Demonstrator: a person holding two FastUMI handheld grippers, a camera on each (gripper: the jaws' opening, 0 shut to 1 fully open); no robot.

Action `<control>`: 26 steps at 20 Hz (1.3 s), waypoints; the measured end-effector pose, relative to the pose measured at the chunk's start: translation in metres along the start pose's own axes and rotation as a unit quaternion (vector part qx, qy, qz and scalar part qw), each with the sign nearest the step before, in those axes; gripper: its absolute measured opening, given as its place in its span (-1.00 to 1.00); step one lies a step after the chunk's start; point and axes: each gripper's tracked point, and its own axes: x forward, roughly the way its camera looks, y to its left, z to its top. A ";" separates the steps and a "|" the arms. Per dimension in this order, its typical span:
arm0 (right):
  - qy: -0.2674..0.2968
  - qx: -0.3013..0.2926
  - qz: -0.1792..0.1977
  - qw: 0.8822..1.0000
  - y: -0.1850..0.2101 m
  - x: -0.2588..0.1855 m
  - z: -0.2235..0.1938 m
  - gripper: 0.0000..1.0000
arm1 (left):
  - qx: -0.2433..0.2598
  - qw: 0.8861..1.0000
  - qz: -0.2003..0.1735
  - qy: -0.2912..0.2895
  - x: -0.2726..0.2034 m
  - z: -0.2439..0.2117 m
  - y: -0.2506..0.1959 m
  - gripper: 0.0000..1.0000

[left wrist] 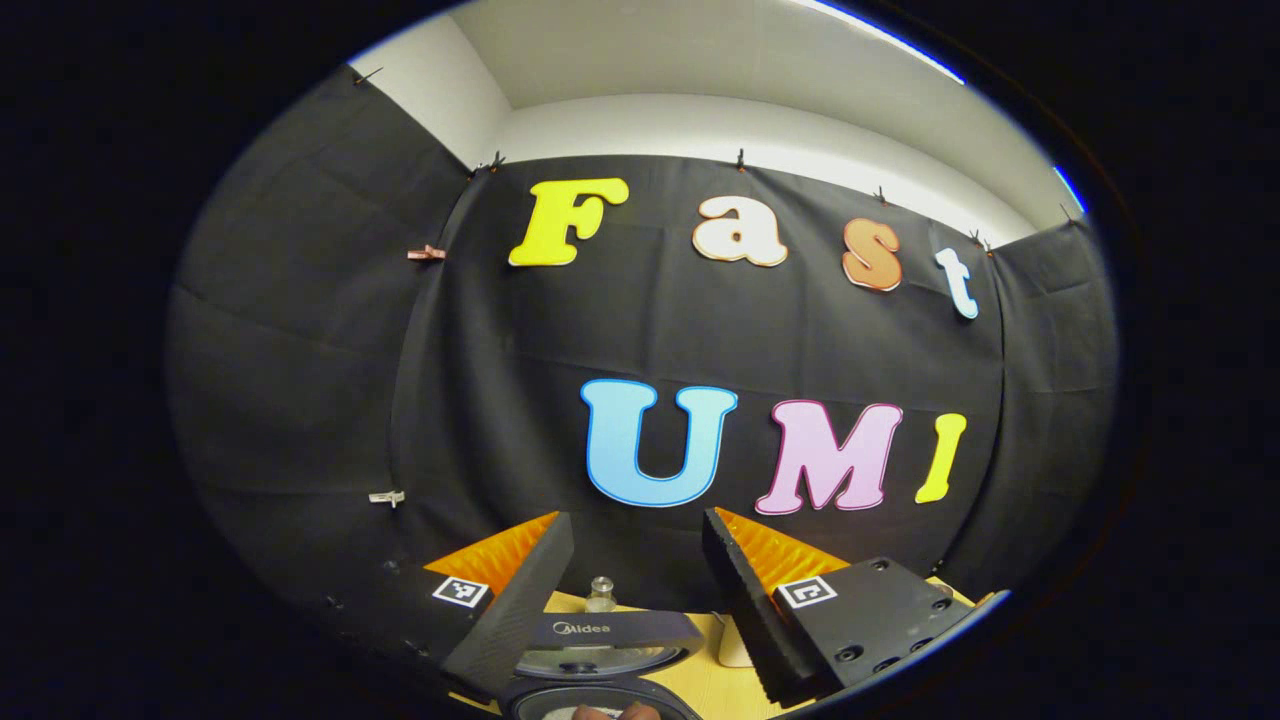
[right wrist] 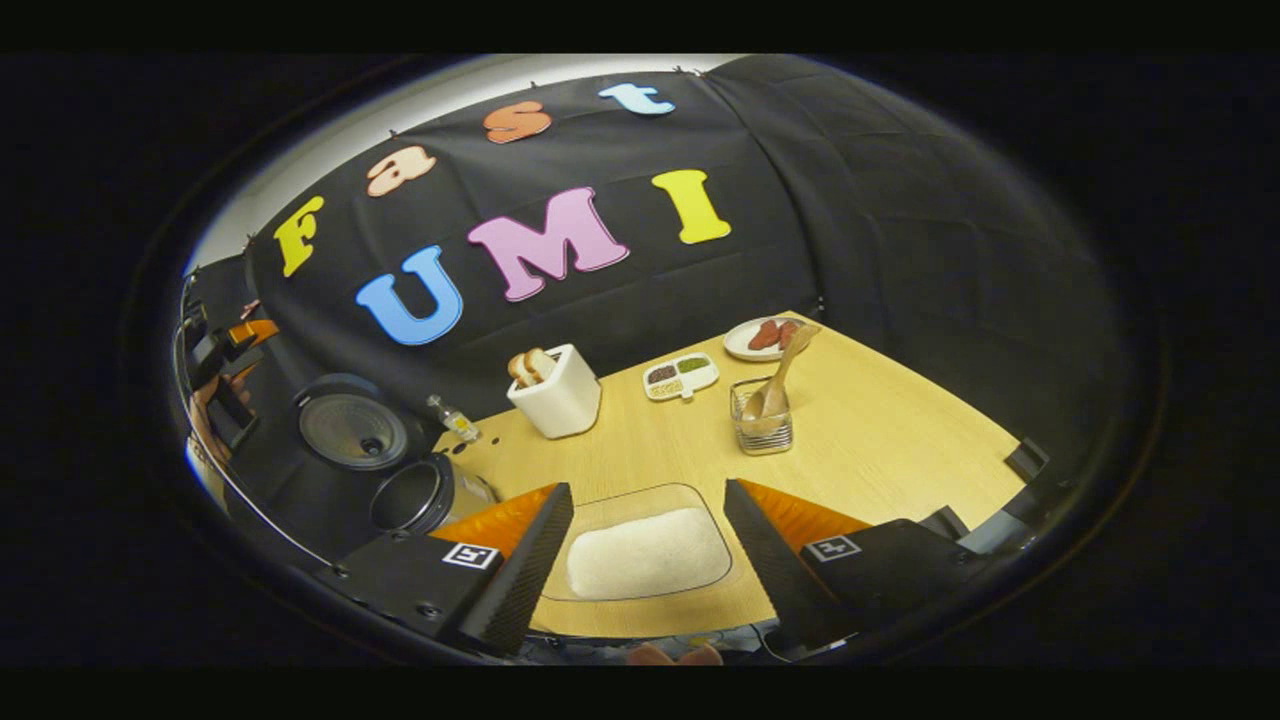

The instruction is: Close the left gripper, press the button to open the rice cooker; take a wooden spoon from the chopstick holder with the right hand, scoop a spoonful of rice and pour it into the rice cooker, then put the wooden spoon back into the chopstick holder.

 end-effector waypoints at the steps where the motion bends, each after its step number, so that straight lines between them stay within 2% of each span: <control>1: 0.005 0.002 0.005 1.000 0.003 0.002 -0.001 0.89 | 0.005 1.000 0.009 0.016 0.010 -0.011 0.006 0.80; 4: 0.016 -0.001 0.014 1.000 0.009 0.006 -0.007 0.90 | -0.002 0.996 0.031 0.079 0.038 -0.050 0.022 0.80; 7: 0.029 0.001 0.020 0.999 0.014 0.010 -0.018 0.89 | -0.010 0.986 0.067 0.150 0.048 -0.094 0.040 0.80; 12: 0.045 0.001 0.030 0.999 0.018 0.016 -0.024 0.89 | 0.016 0.981 0.078 0.174 0.062 -0.113 0.048 0.81; 15: 0.056 -0.001 0.039 0.998 0.026 0.019 -0.030 0.89 | 0.014 0.980 0.077 0.180 0.060 -0.114 0.048 0.87; 19: 0.073 -0.016 0.055 0.996 0.037 0.020 -0.041 0.89 | -0.003 0.974 0.055 0.221 0.032 -0.127 0.038 0.87; 23: 0.085 -0.011 0.061 0.994 0.039 0.023 -0.047 0.90 | -0.013 0.970 0.031 0.240 -0.024 -0.149 0.020 0.87; 26: 0.092 -0.012 0.063 0.994 0.040 0.027 -0.050 0.90 | -0.012 0.971 0.035 0.237 -0.064 -0.177 0.014 0.82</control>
